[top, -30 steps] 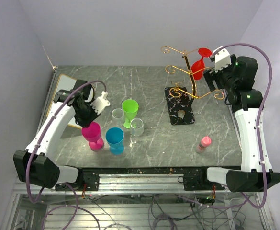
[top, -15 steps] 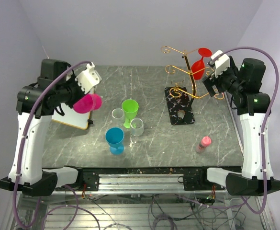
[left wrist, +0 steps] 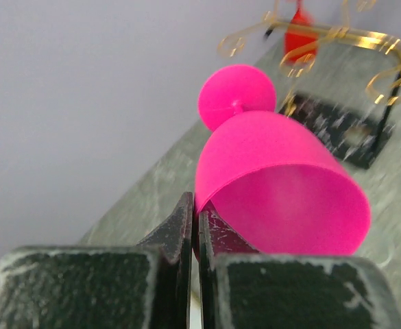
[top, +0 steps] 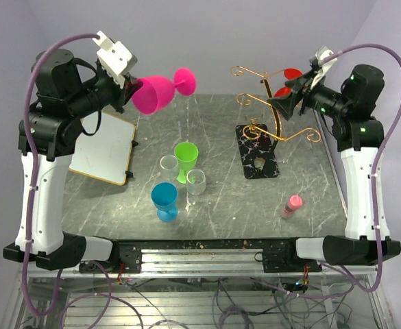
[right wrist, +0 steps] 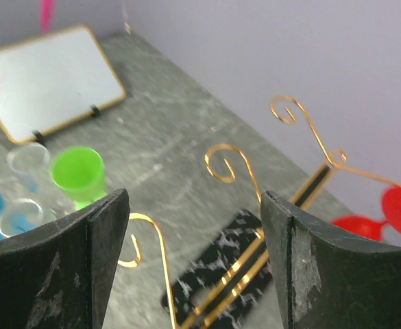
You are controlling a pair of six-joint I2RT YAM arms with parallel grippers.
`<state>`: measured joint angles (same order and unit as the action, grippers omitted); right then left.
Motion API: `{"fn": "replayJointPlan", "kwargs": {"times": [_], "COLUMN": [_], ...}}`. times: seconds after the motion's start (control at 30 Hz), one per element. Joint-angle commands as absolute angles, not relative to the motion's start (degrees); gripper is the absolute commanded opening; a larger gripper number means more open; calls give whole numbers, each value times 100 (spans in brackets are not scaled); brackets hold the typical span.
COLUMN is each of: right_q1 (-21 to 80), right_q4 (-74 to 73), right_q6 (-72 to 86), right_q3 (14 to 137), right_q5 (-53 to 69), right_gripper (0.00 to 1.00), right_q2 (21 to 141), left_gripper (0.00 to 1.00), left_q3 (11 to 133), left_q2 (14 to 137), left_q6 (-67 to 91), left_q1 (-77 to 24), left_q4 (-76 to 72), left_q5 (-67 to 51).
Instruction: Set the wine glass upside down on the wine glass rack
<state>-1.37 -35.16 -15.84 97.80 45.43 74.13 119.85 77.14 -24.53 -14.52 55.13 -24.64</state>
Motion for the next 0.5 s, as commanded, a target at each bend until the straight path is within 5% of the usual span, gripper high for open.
{"fn": "replayJointPlan", "kwargs": {"times": [0.0,0.47], "right_q1": [178,1610], "right_q4": [-1947,-1198], "right_q6": [175,1117], "right_q3": [9678,10227], "right_q5": [5216,4854], "right_gripper": [76,74], "right_q2": [7664,8630], "left_gripper": [7,7], "left_q3": [11416,10957], "left_q2": [7572,7918], "left_q6": [-824,299], "left_q1": [-1508,-1914], "left_q4": [3003,1473], "left_q5": [-3710,-3622]}}
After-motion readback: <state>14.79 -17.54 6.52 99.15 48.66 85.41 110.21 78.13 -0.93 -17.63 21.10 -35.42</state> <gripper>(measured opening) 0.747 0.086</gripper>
